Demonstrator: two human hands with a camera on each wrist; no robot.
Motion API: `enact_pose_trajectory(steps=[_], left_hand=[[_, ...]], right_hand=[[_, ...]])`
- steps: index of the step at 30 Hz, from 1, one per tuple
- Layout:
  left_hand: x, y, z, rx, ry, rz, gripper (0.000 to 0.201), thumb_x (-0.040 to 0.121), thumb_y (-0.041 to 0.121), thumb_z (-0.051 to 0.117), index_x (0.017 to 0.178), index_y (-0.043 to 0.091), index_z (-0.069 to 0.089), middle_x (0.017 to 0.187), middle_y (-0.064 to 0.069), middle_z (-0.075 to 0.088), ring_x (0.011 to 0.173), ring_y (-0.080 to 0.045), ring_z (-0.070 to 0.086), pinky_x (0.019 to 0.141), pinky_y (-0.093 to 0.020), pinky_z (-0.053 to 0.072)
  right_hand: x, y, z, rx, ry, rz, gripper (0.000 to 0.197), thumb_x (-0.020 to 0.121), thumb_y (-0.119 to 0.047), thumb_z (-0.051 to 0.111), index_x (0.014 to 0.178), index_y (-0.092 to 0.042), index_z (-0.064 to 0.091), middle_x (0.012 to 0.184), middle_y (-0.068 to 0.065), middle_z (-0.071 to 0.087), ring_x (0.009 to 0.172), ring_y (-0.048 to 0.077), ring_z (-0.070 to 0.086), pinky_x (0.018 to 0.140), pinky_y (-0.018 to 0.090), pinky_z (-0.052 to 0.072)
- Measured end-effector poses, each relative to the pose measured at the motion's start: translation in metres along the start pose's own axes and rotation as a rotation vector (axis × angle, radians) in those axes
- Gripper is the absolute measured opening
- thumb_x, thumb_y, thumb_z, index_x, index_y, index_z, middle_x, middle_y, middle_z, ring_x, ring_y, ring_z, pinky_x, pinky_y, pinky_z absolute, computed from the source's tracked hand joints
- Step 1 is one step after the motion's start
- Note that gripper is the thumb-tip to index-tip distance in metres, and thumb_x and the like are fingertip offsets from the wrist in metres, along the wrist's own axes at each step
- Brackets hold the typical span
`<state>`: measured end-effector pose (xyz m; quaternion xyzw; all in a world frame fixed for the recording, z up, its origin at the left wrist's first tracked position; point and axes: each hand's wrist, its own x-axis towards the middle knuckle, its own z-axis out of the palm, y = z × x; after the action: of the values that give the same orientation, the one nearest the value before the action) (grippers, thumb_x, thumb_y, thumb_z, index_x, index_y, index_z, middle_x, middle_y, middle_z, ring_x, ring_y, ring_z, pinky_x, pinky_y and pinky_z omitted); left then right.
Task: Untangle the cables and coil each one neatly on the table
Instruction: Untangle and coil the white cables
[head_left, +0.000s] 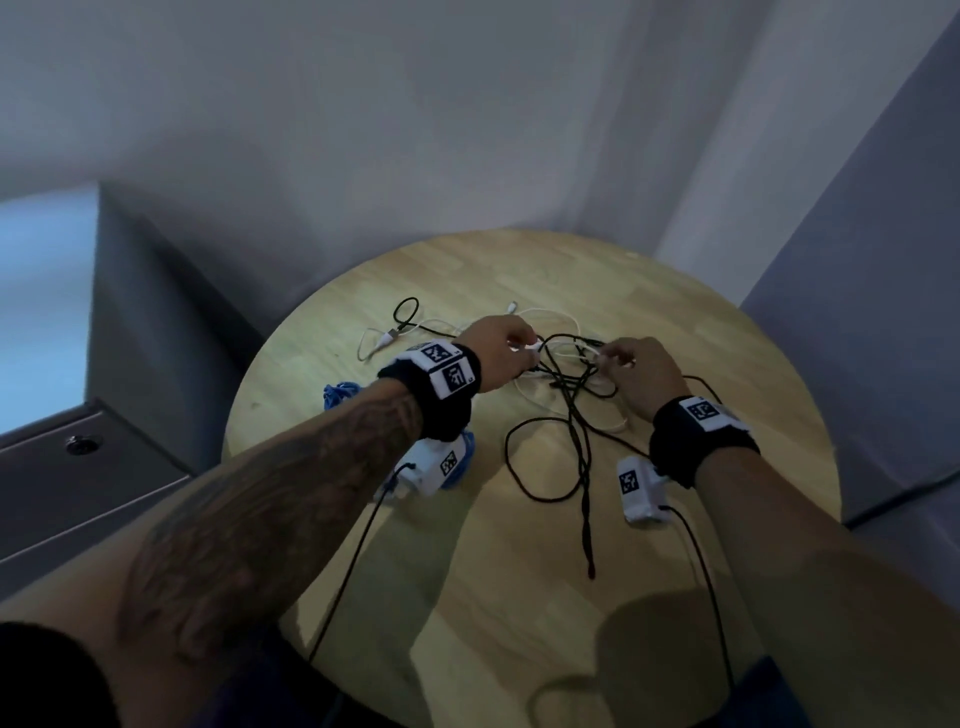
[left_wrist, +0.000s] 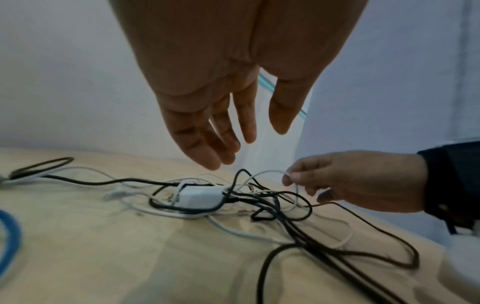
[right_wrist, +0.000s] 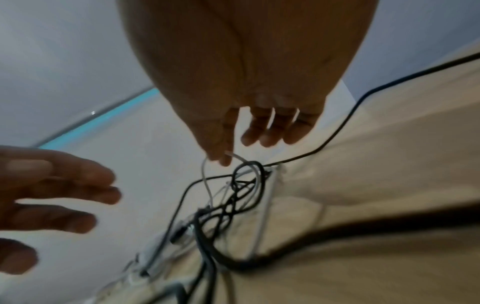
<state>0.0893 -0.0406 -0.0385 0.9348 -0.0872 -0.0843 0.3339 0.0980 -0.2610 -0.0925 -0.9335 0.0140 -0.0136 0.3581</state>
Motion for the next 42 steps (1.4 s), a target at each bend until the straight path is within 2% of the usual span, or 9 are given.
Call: enact_pose_trajectory(steps=[5,9,15,20,23,26,30,37,42], left_hand=[[0.021,0.03,0.003,-0.103,0.082,0.087,0.056,0.092,0.023,0.064,0.143,0.024,0.042,0.14,0.001,0.048,0.108,-0.02,0.06,0.086,-0.027,0.046],[0.026,0.045,-0.002,-0.189,0.121,0.118,0.015,0.09,0.025,0.067,0.102,0.019,0.073,0.091,0.007,0.068,0.083,-0.013,0.064,0.074,-0.023,0.045],[0.022,0.031,0.009,-0.043,0.112,0.101,0.018,0.091,0.03,0.065,0.098,0.016,0.073,0.11,0.0,0.061,0.091,-0.022,0.065,0.077,-0.031,0.053],[0.017,0.027,0.004,-0.065,0.131,0.057,0.029,0.092,0.039,0.063,0.105,0.017,0.074,0.101,-0.005,0.059,0.084,-0.019,0.057,0.077,-0.027,0.046],[0.022,0.031,-0.007,-0.019,0.19,0.015,0.031,0.091,0.043,0.062,0.107,0.019,0.075,0.098,-0.003,0.058,0.088,-0.02,0.056,0.076,-0.022,0.037],[0.024,0.032,-0.017,-0.028,0.163,-0.037,0.031,0.091,0.044,0.062,0.108,0.021,0.074,0.11,-0.004,0.069,0.104,-0.025,0.062,0.081,-0.025,0.044],[0.021,0.032,-0.019,0.113,0.289,-0.062,0.03,0.091,0.048,0.059,0.109,0.027,0.07,0.112,0.002,0.046,0.11,-0.019,0.05,0.087,-0.034,0.047],[0.014,0.049,-0.028,-0.512,0.411,0.003,0.013,0.092,0.023,0.063,0.09,0.017,0.074,0.093,-0.006,0.075,0.089,-0.023,0.07,0.072,-0.027,0.052],[0.015,0.047,-0.029,-0.404,0.386,0.007,0.016,0.094,0.03,0.059,0.087,0.024,0.072,0.103,-0.002,0.071,0.099,-0.016,0.063,0.087,-0.028,0.046]], right_hand=[[-0.011,-0.046,-0.028,0.331,0.107,-0.254,0.009,0.098,-0.021,0.059,0.094,-0.017,0.066,0.082,0.002,0.067,0.075,0.008,0.06,0.069,0.021,0.043],[-0.022,-0.075,-0.058,0.446,0.195,-0.371,0.009,0.096,-0.017,0.063,0.092,-0.019,0.071,0.08,-0.008,0.067,0.073,0.003,0.059,0.069,0.018,0.049],[-0.037,-0.085,-0.096,0.391,0.389,-0.463,0.012,0.095,-0.022,0.064,0.096,-0.016,0.074,0.087,-0.006,0.069,0.077,-0.004,0.057,0.072,0.014,0.043],[-0.048,-0.089,-0.124,0.401,0.512,-0.512,0.012,0.095,-0.023,0.063,0.099,-0.018,0.073,0.085,-0.003,0.065,0.072,-0.006,0.054,0.069,0.014,0.042],[-0.05,-0.088,-0.126,0.42,0.502,-0.501,0.01,0.095,-0.023,0.063,0.097,-0.019,0.072,0.08,-0.009,0.063,0.069,-0.003,0.051,0.067,0.014,0.042],[-0.051,-0.086,-0.126,0.409,0.474,-0.489,0.007,0.095,-0.023,0.063,0.094,-0.024,0.07,0.075,-0.018,0.062,0.068,-0.001,0.052,0.066,0.013,0.042],[-0.054,-0.085,-0.128,0.405,0.478,-0.501,0.007,0.094,-0.025,0.066,0.096,-0.026,0.073,0.067,-0.03,0.064,0.066,-0.006,0.056,0.066,0.01,0.042],[-0.049,-0.073,-0.114,0.121,0.315,-0.392,0.003,0.088,-0.031,0.071,0.085,-0.032,0.072,0.065,-0.004,0.062,0.06,0.01,0.054,0.064,0.03,0.047],[-0.051,-0.062,-0.103,0.069,0.153,-0.276,0.006,0.089,-0.027,0.066,0.083,-0.028,0.066,0.07,0.004,0.067,0.071,0.022,0.063,0.072,0.037,0.053]])
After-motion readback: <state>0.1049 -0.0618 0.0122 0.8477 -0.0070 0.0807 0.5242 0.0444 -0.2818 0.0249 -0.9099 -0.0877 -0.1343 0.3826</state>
